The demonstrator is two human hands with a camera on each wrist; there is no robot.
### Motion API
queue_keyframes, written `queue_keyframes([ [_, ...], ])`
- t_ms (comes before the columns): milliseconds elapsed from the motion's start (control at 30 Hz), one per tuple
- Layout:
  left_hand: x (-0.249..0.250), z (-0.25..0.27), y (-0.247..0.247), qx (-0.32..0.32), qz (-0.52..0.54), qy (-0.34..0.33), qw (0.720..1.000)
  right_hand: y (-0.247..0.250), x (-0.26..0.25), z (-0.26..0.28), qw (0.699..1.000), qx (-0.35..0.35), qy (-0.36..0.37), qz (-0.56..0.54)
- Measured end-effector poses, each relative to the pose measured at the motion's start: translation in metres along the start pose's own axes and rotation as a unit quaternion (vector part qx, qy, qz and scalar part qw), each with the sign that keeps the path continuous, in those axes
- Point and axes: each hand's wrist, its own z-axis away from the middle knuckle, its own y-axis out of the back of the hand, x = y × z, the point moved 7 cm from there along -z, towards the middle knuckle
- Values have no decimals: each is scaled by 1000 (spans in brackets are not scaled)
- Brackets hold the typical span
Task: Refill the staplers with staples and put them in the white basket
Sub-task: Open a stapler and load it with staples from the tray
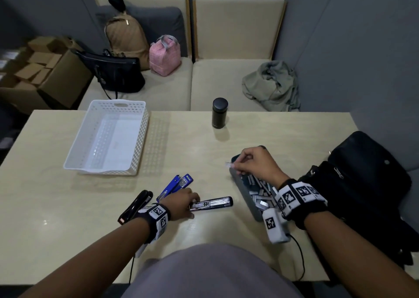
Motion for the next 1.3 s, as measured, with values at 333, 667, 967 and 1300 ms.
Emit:
queue_keyframes([
  [333,-16,30,-6,53,-8,-19,998,-96,35,-1,989,-126,-34,70],
  [667,23,11,32,46,364,-18,930,-112,36,-1,985,-136,-22,106],
  [967,19,0,41,87,339,-1,937,-107,54,4,985,-149,-79,-21],
  [1300,8,1,24,10,161,40,986,-106,55,2,936,-151,68,310],
])
